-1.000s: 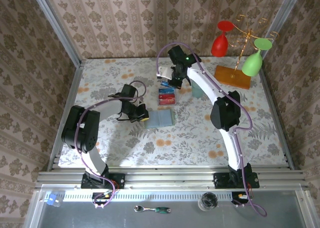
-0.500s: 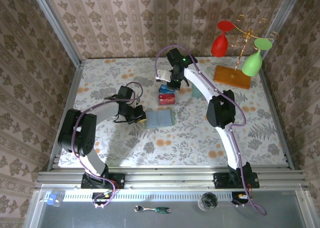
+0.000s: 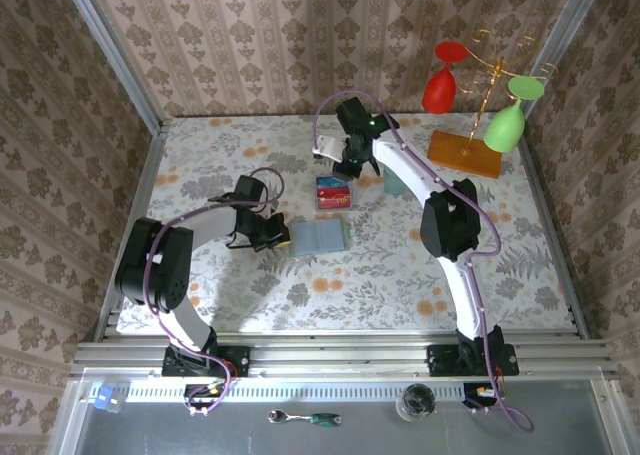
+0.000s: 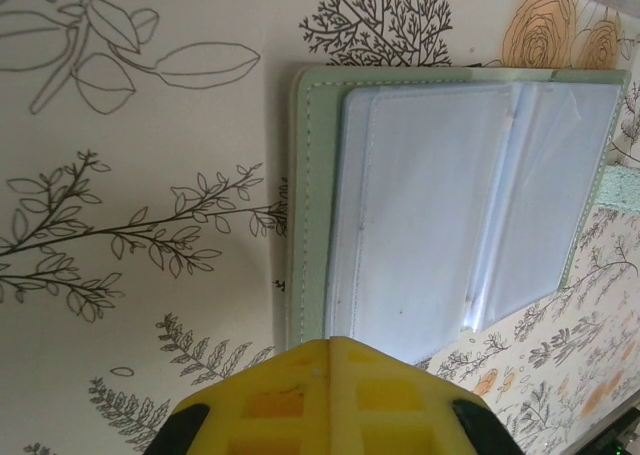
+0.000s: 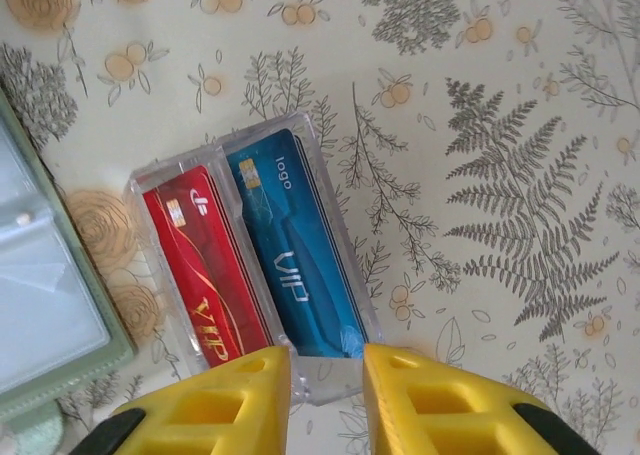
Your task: Take the credit cards out of the card holder
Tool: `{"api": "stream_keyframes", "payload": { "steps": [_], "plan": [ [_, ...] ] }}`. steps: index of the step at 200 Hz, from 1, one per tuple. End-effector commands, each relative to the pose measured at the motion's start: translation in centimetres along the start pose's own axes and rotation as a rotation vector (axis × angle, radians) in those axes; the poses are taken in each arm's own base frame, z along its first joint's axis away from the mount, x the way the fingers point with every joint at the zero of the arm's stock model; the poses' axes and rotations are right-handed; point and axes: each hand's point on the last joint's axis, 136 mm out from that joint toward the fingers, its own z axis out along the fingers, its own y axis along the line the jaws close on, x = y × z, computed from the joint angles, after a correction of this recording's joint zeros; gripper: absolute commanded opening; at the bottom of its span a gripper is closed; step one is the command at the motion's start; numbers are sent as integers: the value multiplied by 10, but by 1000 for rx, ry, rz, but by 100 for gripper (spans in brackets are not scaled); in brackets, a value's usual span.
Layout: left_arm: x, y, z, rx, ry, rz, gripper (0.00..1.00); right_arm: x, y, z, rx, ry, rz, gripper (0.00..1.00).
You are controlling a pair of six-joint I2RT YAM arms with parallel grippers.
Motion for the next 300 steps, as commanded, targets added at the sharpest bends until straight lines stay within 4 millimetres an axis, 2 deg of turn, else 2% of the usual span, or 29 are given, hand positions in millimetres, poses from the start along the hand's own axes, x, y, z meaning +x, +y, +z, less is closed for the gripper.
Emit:
{"api": "stream_keyframes", "payload": {
  "steps": [1,25,56,107,140,177,207,235,300],
  "plan": [
    [0,-2,-5,19,-18,-1,1,-30,-7,-38,80,-142,166,27],
    [0,-4,-3,42,-19,-3,0,-36,9,-41,66,-194,348,29],
    [0,-5,0,55,-16,-6,0,-40,38,-34,-3,-219,587,28],
    [3,4,8,31,3,-22,0,-28,93,-7,-174,-145,993,26],
    [5,9,12,21,19,-29,0,-28,127,13,-340,-93,1203,24],
    [8,15,15,0,29,-34,0,-33,160,31,-466,-74,1272,25],
    [9,17,15,-10,30,-32,0,-37,176,43,-509,-31,1271,27],
    [10,19,16,-15,36,-32,0,-42,183,51,-532,-15,1273,26],
    [8,19,17,-16,40,-31,0,-31,193,71,-519,51,1290,24]
  ]
}}
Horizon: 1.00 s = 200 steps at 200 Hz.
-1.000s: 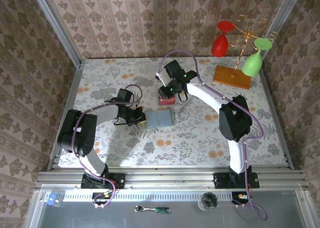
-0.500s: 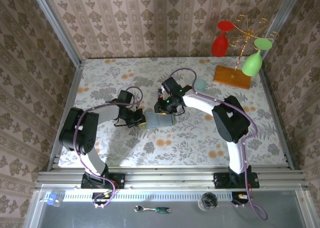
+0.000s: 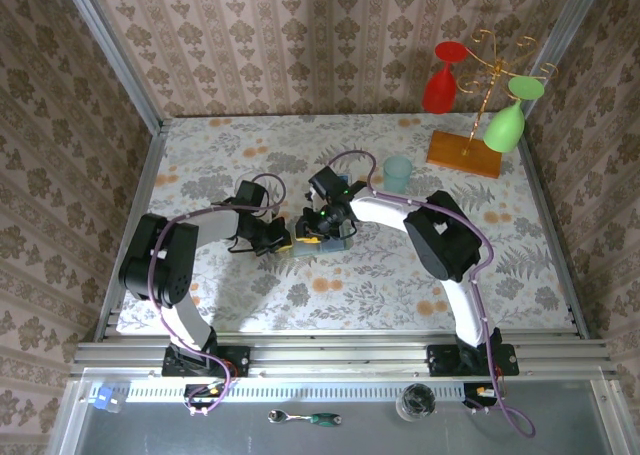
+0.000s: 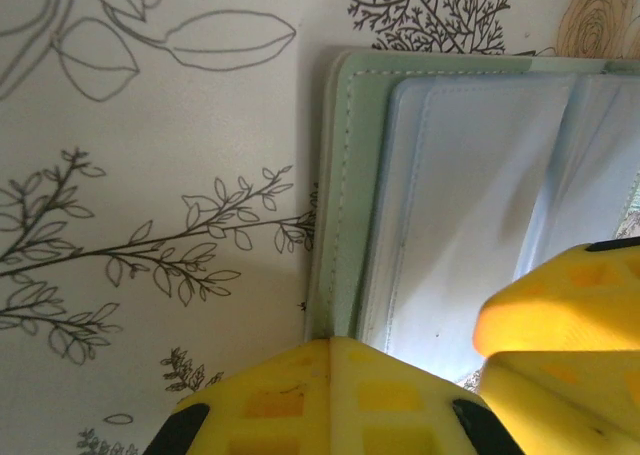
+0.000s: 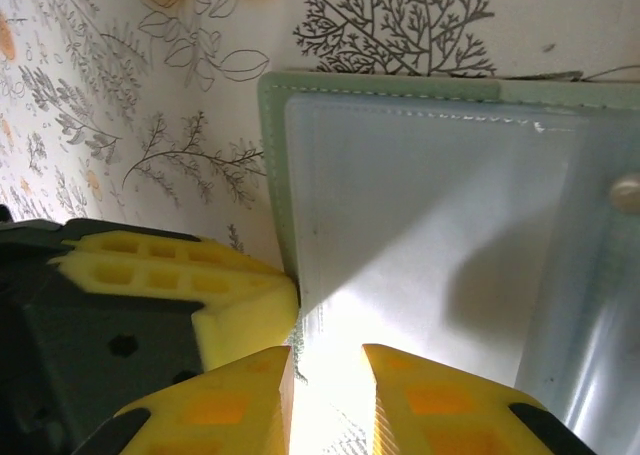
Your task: Take the credit cards out of the card holder
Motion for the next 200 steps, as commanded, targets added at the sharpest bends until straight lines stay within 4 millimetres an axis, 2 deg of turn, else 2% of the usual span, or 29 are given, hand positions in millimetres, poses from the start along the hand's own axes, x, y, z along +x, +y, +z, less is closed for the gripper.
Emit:
{"api": "stream_keyframes", "payload": {
  "steps": [1,48,84,90,149,200],
  "plan": [
    [3,10,2,-28,23,-10,0,0,3,5,-6,16,14,24],
    [4,12,1,-31,27,-14,0,4,-21,2,125,19,14,24],
    [4,12,1,-33,27,-14,0,1,-26,-7,177,-7,-12,23],
    [4,13,1,-33,26,-15,0,5,-30,-10,199,7,-6,23],
    [2,10,-2,-35,22,-7,0,2,-26,-24,219,-16,-38,23],
    [-13,1,-22,-46,-41,32,0,-5,-21,-49,207,-72,-62,26]
  ]
}}
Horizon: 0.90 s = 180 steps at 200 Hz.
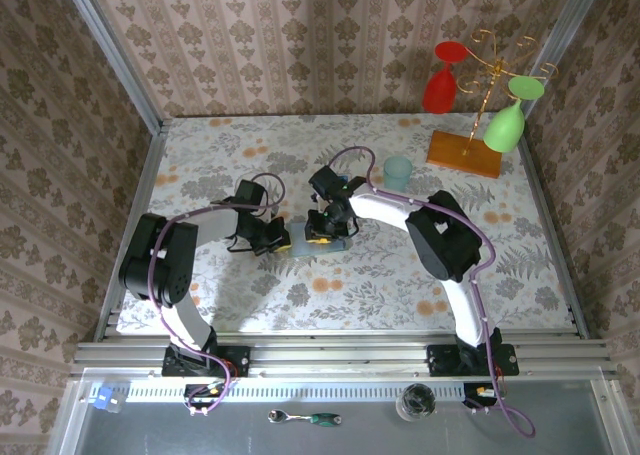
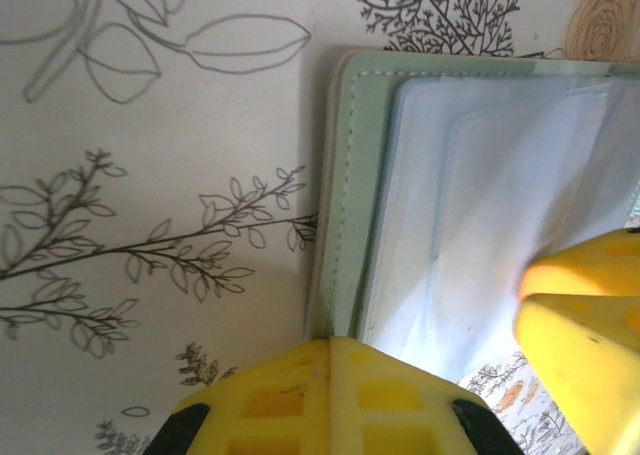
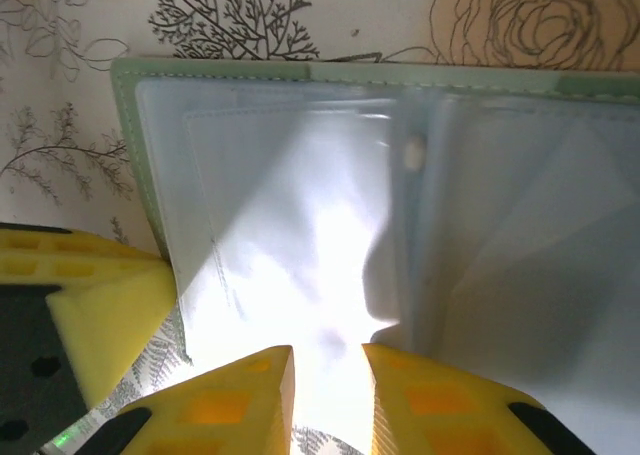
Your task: Take the credit cards out of the card holder
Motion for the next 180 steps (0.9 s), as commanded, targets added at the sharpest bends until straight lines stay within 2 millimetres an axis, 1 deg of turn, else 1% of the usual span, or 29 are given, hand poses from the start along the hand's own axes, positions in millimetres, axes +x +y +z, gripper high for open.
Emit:
{"api": "stream_keyframes", "payload": {
  "steps": [1,18,39,68,94,103,109,121,130,131,133,135,141,144,147,150,180],
  "plan": [
    [-11,-2,-19,-32,-45,32,0,-7,-1,-34,17,-63,-26,26],
    [-19,-1,-30,-45,-78,42,0,-10,-10,-48,35,-95,-31,28],
    [-30,4,-45,-62,-129,48,0,-15,-31,-70,85,-149,-32,31],
    [-48,16,-71,-95,-213,51,13,-22,-68,-107,172,-228,-22,37],
    [-62,35,-96,-171,-281,55,25,-23,-107,-140,273,-293,-10,44],
    [-67,42,-104,-193,-306,55,30,-24,-120,-149,312,-315,-7,47],
    [-70,47,-110,-210,-324,56,34,-24,-130,-156,339,-327,-2,52],
    [-76,55,-121,-250,-364,66,41,-24,-149,-167,397,-351,4,59],
    [-80,63,-130,-282,-392,68,48,-26,-161,-177,431,-381,12,65],
    [-80,63,-131,-284,-394,67,50,-27,-163,-178,435,-385,14,67],
    [-81,65,-133,-290,-402,66,59,-27,-167,-179,442,-390,20,69],
    [-82,66,-135,-295,-407,67,66,-27,-170,-181,448,-396,22,71],
    [-84,70,-140,-311,-426,68,78,-28,-179,-186,467,-411,33,78],
    [-86,73,-143,-317,-434,66,83,-28,-183,-188,475,-417,38,86],
    [-87,74,-145,-325,-443,66,92,-28,-189,-190,484,-423,46,96],
    [-88,77,-147,-333,-450,67,99,-28,-194,-192,494,-430,53,100],
    [-99,100,-167,-440,-527,56,100,-30,-243,-211,605,-490,125,100]
  ]
}}
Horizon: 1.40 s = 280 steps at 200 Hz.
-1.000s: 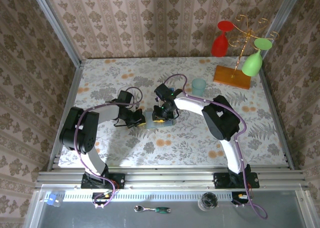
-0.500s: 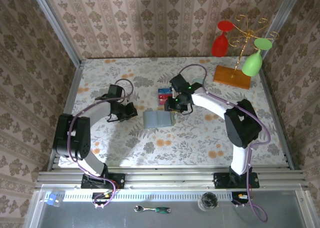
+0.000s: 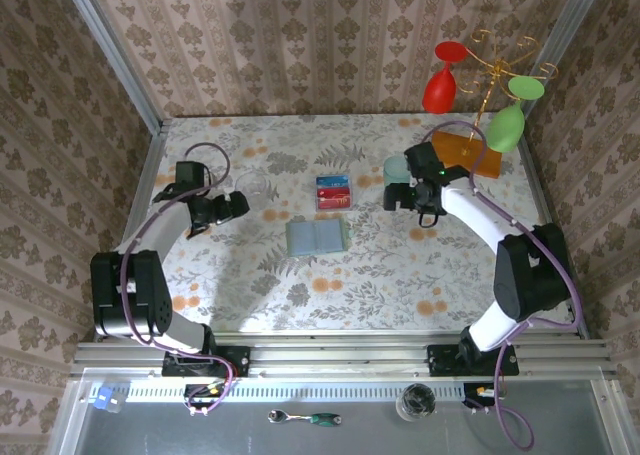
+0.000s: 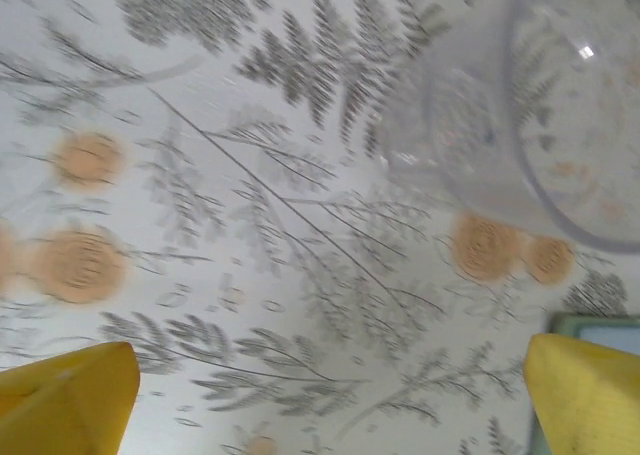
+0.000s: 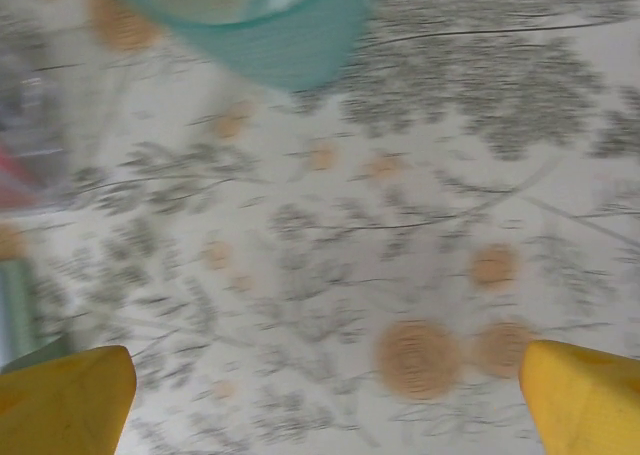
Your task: Take the credit cards out of the card holder
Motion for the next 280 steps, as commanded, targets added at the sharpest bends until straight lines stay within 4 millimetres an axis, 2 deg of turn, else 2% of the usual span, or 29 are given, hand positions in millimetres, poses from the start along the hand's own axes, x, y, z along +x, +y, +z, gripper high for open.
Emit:
{"api": "stream_keyframes", "payload": {
  "steps": [1,33,47,64,91,112,141,158,186,249,263,280],
  "plan": [
    [-21,24,-12,-120,-92,52,100,-14,-45,-2,144,-85,12,100],
    [-37,50,-19,-235,-213,72,100,-26,-92,6,263,-198,63,100],
    [-45,64,-25,-294,-280,70,100,-31,-105,8,282,-258,82,100],
    [-53,76,-33,-335,-356,72,100,-36,-111,12,276,-340,68,100],
    [-62,80,-39,-325,-453,105,100,-42,-107,17,246,-458,20,100],
    [-60,84,-35,-324,-531,139,100,-46,-102,20,216,-543,-10,100],
    [-63,71,-31,-230,-713,214,100,-52,-90,20,150,-619,-44,100],
    [-64,62,-29,-152,-787,233,100,-48,-86,22,128,-631,-63,100],
    [-62,51,-9,-87,-750,299,100,-40,-77,15,60,-704,-99,100],
    [-50,29,1,-26,-780,416,100,-30,-71,17,-22,-756,-117,100],
    [-50,32,4,-38,-814,412,100,-28,-75,18,-19,-760,-107,100],
    [-50,31,9,-44,-777,418,100,-29,-74,18,-19,-762,-106,100]
  ]
}}
